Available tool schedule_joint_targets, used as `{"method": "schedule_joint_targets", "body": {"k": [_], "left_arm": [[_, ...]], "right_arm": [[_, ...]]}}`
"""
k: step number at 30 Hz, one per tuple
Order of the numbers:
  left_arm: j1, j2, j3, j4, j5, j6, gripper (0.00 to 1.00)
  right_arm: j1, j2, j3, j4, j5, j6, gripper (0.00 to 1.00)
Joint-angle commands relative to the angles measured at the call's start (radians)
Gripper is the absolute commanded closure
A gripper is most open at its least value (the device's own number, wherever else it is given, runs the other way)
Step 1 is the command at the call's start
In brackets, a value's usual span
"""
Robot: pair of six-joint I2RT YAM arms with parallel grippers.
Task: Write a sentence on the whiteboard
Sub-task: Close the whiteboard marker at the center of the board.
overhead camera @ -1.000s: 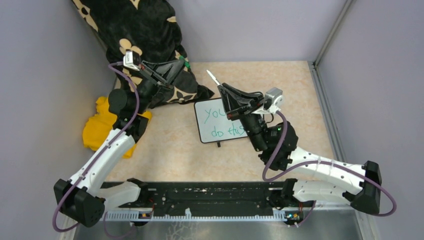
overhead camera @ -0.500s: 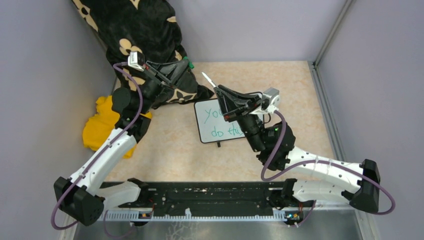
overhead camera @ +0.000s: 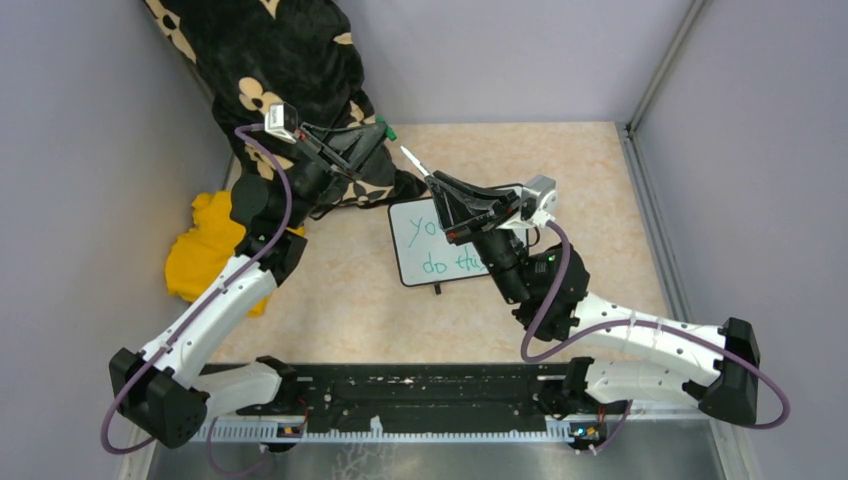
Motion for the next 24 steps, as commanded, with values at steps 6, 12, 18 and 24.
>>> {"method": "schedule_joint_targets", "body": {"k": [6, 12, 18, 24], "left_arm": [[-0.023, 0.006, 0.037, 0.01, -0.018, 0.02, 1.0], [-0.03, 0.002, 0.034, 0.002, -0.023, 0.034, 1.0], [-0.033, -0.001, 0.031, 0.001, -0.023, 0.039, 1.0], [-0.036, -0.003, 0.03, 0.001, -0.023, 0.041, 1.0]], "right_arm": [[0.014, -0.004, 0.061, 0.03, -0.012, 0.015, 1.0], [0.014, -0.006, 0.061, 0.031, -0.009, 0.011, 1.0], [0.014, -0.003, 0.057, 0.034, -0.006, 0.012, 1.0], [0.014, -0.002, 0.061, 0.036, -0.004, 0.01, 1.0]]}}
